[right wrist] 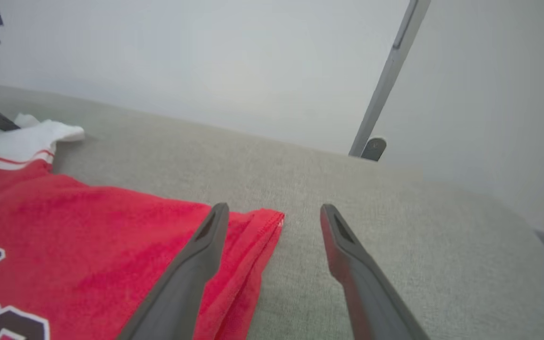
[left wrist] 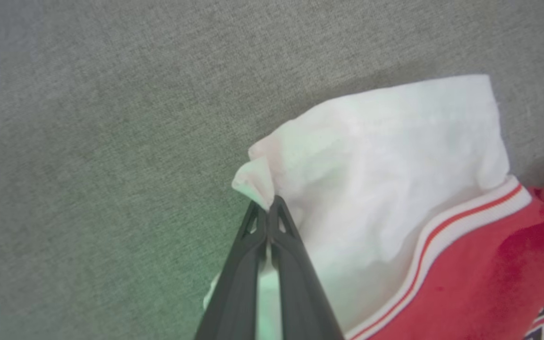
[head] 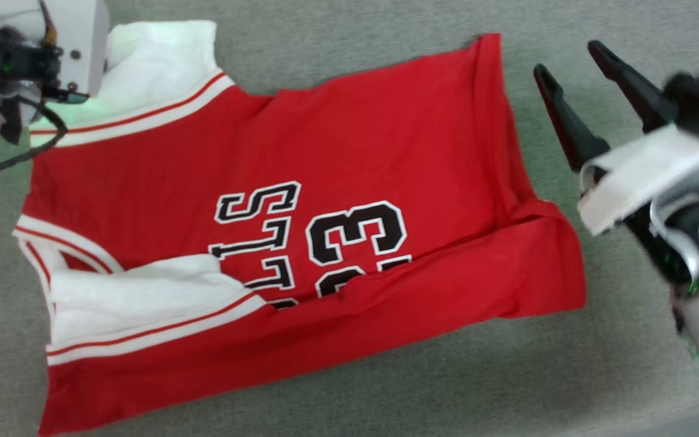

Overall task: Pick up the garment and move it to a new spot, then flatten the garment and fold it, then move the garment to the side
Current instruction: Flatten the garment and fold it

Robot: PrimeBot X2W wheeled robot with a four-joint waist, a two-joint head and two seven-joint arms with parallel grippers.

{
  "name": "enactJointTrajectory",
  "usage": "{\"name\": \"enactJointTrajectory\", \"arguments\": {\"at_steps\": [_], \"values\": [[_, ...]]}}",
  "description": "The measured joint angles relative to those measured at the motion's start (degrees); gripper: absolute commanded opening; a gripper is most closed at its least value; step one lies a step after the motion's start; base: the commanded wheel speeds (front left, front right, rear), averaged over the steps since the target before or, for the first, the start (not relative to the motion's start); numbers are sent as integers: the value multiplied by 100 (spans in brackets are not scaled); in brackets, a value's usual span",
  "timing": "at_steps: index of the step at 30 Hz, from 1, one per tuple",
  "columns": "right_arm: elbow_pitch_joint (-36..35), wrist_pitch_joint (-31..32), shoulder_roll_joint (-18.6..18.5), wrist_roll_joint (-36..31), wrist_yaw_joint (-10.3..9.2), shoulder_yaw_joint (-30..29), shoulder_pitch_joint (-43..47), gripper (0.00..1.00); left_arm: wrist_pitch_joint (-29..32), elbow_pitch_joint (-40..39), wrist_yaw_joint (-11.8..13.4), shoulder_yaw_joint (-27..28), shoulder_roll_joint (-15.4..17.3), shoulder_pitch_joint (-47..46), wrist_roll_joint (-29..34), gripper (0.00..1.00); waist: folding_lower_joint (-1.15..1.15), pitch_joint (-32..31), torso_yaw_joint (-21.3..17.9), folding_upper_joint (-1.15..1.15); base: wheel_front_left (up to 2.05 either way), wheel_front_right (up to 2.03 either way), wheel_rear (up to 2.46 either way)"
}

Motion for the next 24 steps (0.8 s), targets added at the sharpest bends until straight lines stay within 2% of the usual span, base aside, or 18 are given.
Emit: {"name": "enactJointTrajectory", "arguments": {"at_steps": [7, 14, 20, 21, 22, 24], "values": [[1174, 1575, -144, 843, 0, 514, -1306, 100, -149, 135, -135, -21, -197, -133, 0, 0, 0, 143, 217, 0, 0, 0, 0], [2132, 3027, -126, 1722, 0, 847, -2072, 100, -253, 287, -234, -41, -368, -269, -9, 0, 0, 239, 355, 0, 0, 0, 0], [2688, 3687, -79, 1847, 0, 1042, -2518, 100, -334, 426, -304, -59, -454, -372, -21, 0, 0, 328, 418, 0, 0, 0, 0], [2762, 3751, -60, 1856, 0, 1066, -2583, 42, -352, 446, -309, -63, -468, -383, -21, 0, 0, 339, 426, 0, 0, 0, 0], [2822, 3768, -47, 1881, 0, 1076, -2633, 0, -358, 468, -311, -66, -487, -391, -22, 0, 0, 345, 435, 0, 0, 0, 0], [2898, 3843, -64, 1898, -1, 1165, -2728, 0, -393, 519, -331, -67, -525, -397, -59, 0, 0, 345, 458, 0, 0, 0, 0]]}}
